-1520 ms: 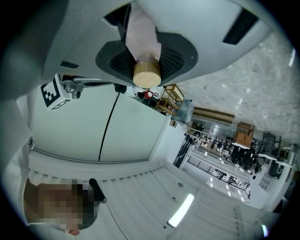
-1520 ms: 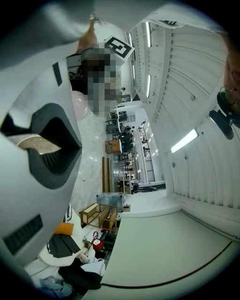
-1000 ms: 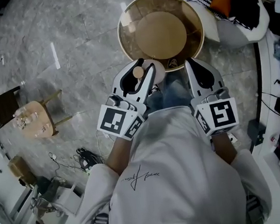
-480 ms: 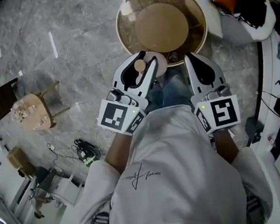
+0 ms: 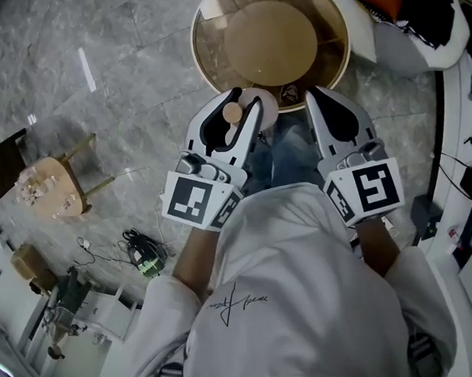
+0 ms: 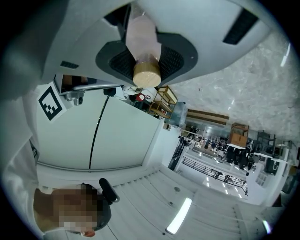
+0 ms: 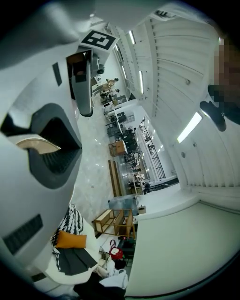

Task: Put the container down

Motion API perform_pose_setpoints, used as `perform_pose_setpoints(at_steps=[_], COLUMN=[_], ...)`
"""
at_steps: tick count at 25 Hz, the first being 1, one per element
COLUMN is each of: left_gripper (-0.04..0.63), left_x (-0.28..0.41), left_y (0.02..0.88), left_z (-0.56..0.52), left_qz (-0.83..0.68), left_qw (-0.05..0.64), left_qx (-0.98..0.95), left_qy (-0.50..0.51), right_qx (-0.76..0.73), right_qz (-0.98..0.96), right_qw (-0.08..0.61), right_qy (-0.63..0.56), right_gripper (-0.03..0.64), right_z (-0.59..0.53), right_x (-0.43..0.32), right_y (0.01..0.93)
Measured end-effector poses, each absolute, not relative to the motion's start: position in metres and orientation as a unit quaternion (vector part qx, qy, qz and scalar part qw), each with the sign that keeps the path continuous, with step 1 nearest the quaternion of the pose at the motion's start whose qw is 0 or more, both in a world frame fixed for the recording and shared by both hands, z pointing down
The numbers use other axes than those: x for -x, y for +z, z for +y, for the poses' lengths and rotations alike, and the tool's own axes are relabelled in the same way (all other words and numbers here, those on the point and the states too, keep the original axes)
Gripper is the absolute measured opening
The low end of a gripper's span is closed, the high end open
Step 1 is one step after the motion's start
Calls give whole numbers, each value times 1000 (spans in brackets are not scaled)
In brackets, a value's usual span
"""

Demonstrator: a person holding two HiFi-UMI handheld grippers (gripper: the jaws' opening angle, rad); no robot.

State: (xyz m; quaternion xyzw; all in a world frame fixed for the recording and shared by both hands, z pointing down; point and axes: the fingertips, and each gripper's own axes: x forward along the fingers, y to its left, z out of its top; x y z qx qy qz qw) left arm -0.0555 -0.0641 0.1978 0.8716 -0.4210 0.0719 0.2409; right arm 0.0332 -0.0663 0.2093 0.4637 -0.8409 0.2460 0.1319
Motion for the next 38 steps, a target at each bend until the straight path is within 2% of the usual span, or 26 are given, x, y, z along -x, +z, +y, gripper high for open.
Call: perform_pose_setpoints(at_steps=[38], left_gripper=[130], left_x=[41], left_y=[330], left_z=[-106], left_qz=[-452], left_qw=[277], left_qx=[-842], left_qy=[100], right_qx=[-413], right_qz=[-846], right_qw=[182], right_qy=[283], right_gripper=[15], right_z=[-97], right_x=[-56], right_y=[343])
